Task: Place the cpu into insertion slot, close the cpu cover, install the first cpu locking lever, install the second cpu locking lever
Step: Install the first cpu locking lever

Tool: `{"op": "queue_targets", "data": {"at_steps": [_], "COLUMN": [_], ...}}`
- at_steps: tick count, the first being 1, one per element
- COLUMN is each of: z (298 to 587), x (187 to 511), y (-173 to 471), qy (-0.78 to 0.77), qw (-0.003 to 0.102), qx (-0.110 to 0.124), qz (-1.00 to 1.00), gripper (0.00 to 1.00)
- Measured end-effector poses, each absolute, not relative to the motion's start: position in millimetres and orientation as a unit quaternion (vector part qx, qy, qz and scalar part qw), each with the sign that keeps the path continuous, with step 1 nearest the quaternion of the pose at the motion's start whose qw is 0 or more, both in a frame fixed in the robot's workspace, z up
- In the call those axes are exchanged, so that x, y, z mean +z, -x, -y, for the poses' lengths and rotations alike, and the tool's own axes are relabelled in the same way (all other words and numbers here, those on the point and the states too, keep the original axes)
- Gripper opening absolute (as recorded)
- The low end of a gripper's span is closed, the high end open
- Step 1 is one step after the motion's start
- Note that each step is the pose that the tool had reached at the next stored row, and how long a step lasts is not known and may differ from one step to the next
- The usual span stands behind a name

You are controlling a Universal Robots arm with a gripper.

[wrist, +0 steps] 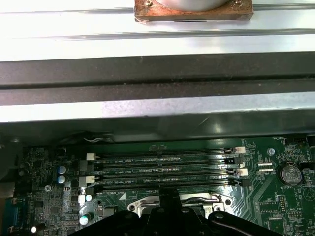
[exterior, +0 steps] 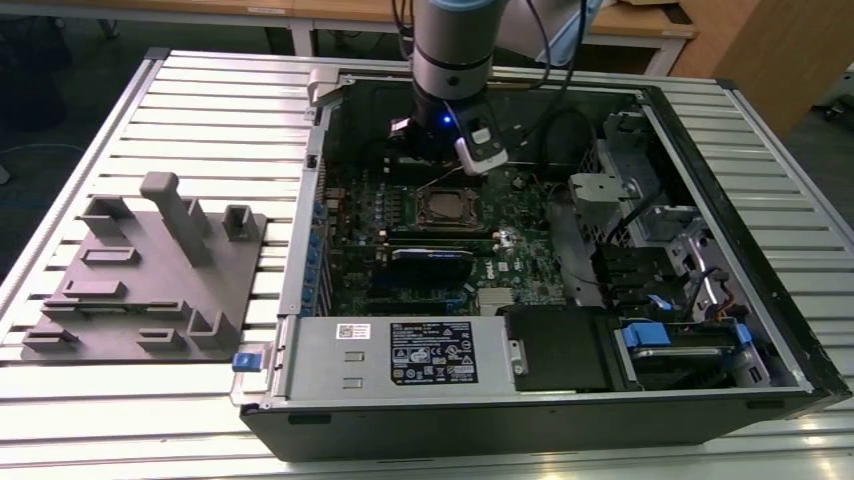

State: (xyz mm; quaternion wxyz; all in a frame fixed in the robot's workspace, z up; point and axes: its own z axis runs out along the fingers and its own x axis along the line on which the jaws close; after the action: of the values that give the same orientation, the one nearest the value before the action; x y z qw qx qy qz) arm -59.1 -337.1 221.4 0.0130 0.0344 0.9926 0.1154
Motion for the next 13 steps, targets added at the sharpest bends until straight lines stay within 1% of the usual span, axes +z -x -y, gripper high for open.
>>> {"op": "queue_targets", "data": {"at_steps": [5, 13], "z": [336.5, 334.9], "x": [221.2, 221.3], "y": [58.2, 58.3], "qy": [-0.034, -0.034], "qw": [0.013, 0.013], "qx": [0.113, 0.103], "qz": [-0.993, -0.994], "gripper": [0.11, 0.11]}}
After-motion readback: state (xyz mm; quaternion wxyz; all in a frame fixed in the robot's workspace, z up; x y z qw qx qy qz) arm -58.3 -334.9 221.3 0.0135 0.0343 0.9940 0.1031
